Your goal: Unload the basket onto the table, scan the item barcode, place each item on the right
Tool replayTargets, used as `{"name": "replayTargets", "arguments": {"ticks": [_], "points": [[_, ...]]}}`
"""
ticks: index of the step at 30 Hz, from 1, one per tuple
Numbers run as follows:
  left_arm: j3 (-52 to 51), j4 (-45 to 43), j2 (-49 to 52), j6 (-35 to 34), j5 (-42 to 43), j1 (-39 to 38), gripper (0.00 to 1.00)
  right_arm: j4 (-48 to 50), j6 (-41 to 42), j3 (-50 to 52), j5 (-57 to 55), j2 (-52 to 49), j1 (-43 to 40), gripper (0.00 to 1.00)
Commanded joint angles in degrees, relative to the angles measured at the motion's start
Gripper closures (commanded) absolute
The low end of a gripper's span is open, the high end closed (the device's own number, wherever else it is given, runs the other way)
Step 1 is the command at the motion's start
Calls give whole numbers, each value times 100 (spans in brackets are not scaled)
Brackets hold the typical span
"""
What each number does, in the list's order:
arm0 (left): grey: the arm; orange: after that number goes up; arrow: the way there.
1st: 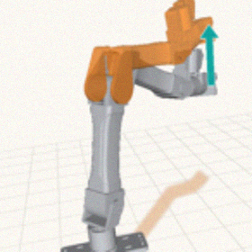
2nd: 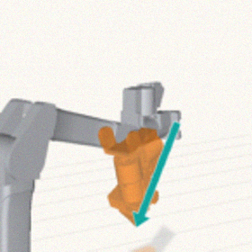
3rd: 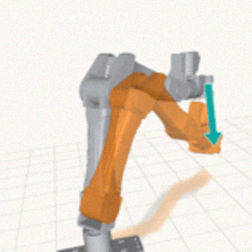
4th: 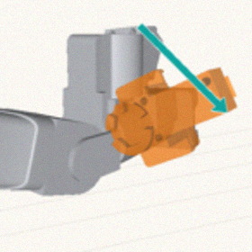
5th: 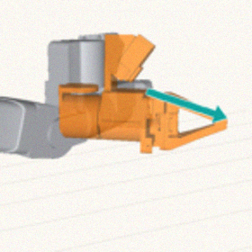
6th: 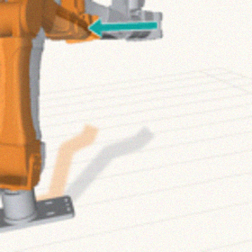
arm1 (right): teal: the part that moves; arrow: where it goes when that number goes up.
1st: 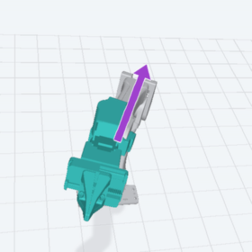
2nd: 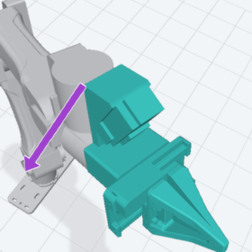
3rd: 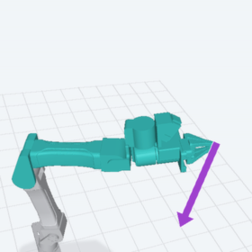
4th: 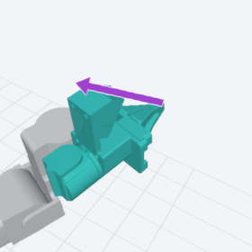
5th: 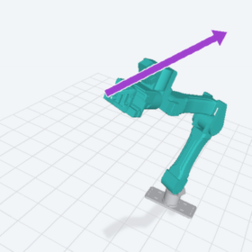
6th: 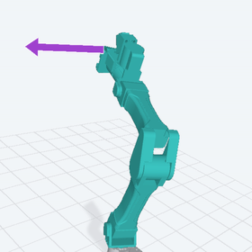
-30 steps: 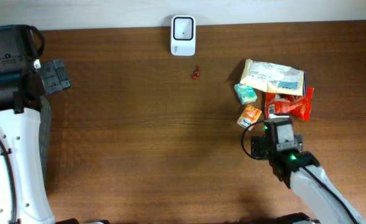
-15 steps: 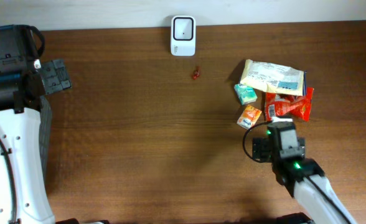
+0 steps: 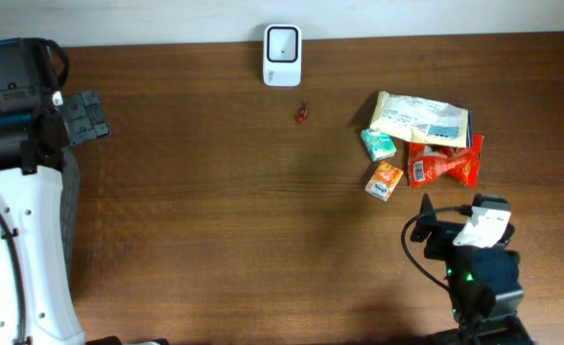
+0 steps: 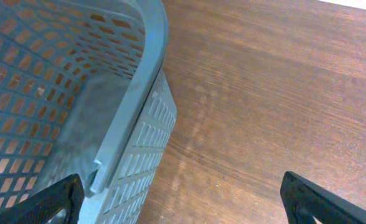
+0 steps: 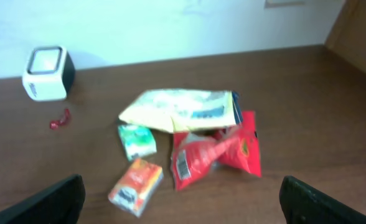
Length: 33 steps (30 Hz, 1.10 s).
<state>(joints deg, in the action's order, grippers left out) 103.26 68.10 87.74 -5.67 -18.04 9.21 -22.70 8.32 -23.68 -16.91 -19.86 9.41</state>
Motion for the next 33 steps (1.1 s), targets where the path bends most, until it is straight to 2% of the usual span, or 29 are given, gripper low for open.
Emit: {"name": "replayTargets", "arguments": {"ticks": [1,8,14,33], "points": [[-11,9,11,-74,-20,4,1,-35,-28,595,-26,542,-9,1],[-11,11,11,-74,-20,4,1,509,-31,1606,-28,1539,-9,1],[-11,9,11,-74,-20,4,1,1991,-31,2332,-11,1967,-4,1],[-11,9,11,-74,-20,4,1,1989,-31,2337,-9,1967,-4,1]]}}
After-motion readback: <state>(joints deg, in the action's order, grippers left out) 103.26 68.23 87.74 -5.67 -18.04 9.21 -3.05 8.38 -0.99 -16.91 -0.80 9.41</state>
